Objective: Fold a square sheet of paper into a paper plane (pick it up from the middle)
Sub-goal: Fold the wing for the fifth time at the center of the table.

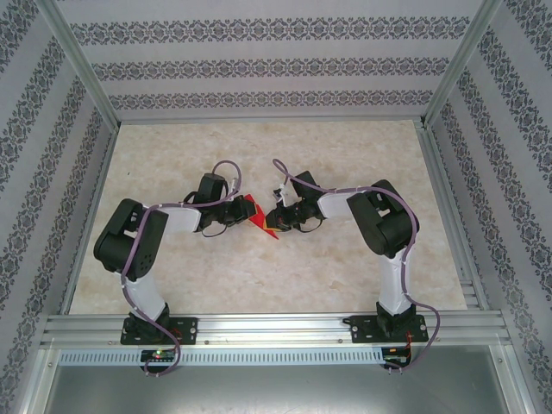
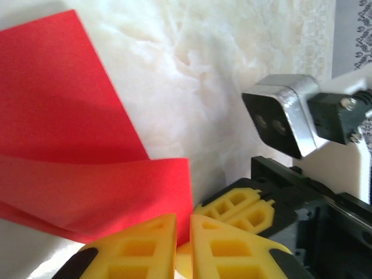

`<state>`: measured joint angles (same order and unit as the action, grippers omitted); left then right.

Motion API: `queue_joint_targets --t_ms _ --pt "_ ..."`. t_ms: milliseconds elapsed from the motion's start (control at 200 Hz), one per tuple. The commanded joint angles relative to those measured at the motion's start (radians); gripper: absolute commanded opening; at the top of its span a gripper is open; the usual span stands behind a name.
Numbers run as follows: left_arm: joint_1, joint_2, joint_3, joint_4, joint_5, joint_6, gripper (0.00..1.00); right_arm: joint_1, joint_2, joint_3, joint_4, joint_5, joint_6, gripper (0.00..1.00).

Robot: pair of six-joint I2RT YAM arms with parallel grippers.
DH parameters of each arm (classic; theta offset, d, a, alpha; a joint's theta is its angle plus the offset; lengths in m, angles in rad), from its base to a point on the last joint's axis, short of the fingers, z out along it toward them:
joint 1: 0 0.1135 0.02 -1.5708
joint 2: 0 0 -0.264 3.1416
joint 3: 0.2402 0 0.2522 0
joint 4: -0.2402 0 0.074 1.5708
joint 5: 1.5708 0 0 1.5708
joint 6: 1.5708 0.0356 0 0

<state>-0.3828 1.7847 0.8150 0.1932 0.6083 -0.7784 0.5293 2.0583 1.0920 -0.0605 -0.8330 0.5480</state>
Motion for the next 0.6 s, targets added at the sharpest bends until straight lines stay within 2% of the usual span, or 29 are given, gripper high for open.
queue_joint_targets --t_ms 0,170,410,594 --pt "-0.026 0.010 0.023 0.012 0.027 0.030 0.15 -0.001 0.062 -0.006 -0.062 0.071 -0.037 0.08" --pt "-0.027 0.056 0.041 -0.005 0.014 0.014 0.14 0.000 0.062 -0.003 -0.070 0.071 -0.039 0.09" --pt "-0.028 0.083 0.074 -0.149 -0.110 0.045 0.12 -0.001 0.060 0.008 -0.079 0.066 -0.048 0.10" --pt "-0.027 0.092 0.082 -0.208 -0.147 0.059 0.12 0.000 0.049 0.017 -0.097 0.066 -0.057 0.11"
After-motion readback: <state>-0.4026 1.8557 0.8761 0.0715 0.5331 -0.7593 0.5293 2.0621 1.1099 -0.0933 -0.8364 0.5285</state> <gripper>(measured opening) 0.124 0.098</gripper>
